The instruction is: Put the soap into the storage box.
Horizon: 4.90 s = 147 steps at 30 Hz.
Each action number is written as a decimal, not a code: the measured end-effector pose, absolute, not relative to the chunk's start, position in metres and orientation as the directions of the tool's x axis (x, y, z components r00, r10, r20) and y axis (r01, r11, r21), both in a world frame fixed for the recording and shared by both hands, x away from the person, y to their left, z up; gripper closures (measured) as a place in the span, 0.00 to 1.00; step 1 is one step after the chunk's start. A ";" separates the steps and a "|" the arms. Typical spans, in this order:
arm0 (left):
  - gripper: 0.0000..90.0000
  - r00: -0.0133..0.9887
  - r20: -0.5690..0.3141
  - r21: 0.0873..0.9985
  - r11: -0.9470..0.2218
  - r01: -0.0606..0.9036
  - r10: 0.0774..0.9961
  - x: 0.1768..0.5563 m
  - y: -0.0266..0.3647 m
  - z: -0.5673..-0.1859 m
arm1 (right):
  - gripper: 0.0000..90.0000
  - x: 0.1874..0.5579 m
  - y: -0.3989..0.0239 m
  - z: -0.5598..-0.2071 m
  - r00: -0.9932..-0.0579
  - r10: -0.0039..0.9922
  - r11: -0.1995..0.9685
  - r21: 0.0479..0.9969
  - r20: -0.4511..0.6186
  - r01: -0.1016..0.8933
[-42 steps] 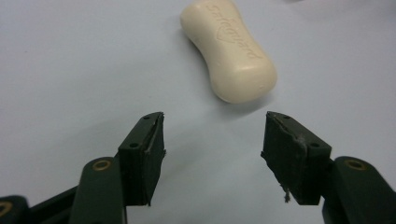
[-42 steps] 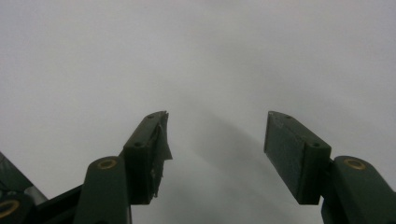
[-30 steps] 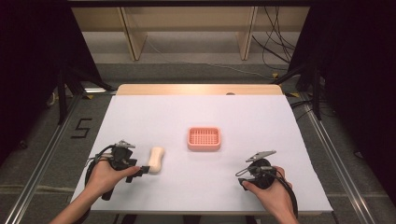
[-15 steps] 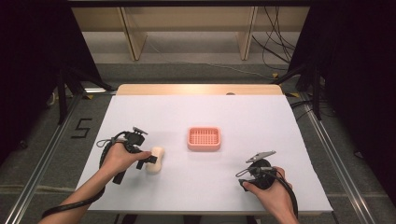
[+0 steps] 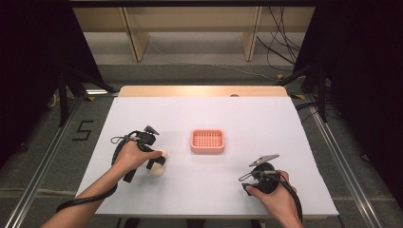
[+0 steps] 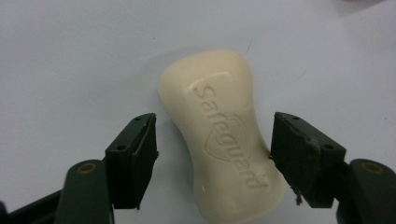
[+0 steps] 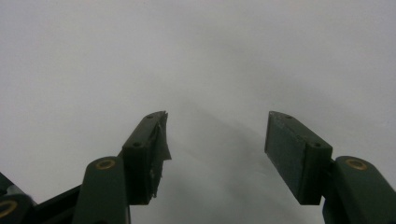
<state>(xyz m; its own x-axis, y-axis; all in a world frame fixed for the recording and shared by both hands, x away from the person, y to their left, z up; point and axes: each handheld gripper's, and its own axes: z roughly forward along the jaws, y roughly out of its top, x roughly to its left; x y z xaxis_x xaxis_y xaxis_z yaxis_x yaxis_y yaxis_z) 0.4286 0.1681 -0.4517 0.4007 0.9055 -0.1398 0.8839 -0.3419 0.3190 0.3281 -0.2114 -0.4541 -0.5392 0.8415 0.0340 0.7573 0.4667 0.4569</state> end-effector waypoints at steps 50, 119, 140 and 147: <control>0.53 0.558 -0.038 0.178 -0.544 0.820 0.829 0.442 0.164 -0.463 | 0.44 0.329 -0.212 -0.457 -0.557 0.830 0.484 0.458 0.030 0.746; 0.54 0.737 0.009 0.280 -0.709 0.647 0.676 0.443 0.149 -0.432 | 0.42 0.324 -0.225 -0.454 -0.509 0.861 0.442 0.469 0.019 0.765; 0.54 0.755 0.014 0.322 -0.718 0.617 0.655 0.450 0.136 -0.426 | 0.41 0.324 -0.228 -0.453 -0.498 0.867 0.429 0.477 0.022 0.767; 0.54 0.780 0.030 0.313 -0.747 0.587 0.625 0.452 0.131 -0.427 | 0.41 0.326 -0.228 -0.454 -0.510 0.860 0.441 0.484 0.014 0.756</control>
<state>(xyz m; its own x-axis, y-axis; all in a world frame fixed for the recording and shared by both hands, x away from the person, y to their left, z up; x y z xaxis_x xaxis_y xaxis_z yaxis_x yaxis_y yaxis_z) 0.4524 0.1306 -0.4270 0.7798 0.6253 0.0304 0.5868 -0.7469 0.3127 0.3256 -0.2285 -0.4541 -0.5102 0.8599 0.0138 0.7558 0.4407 0.4843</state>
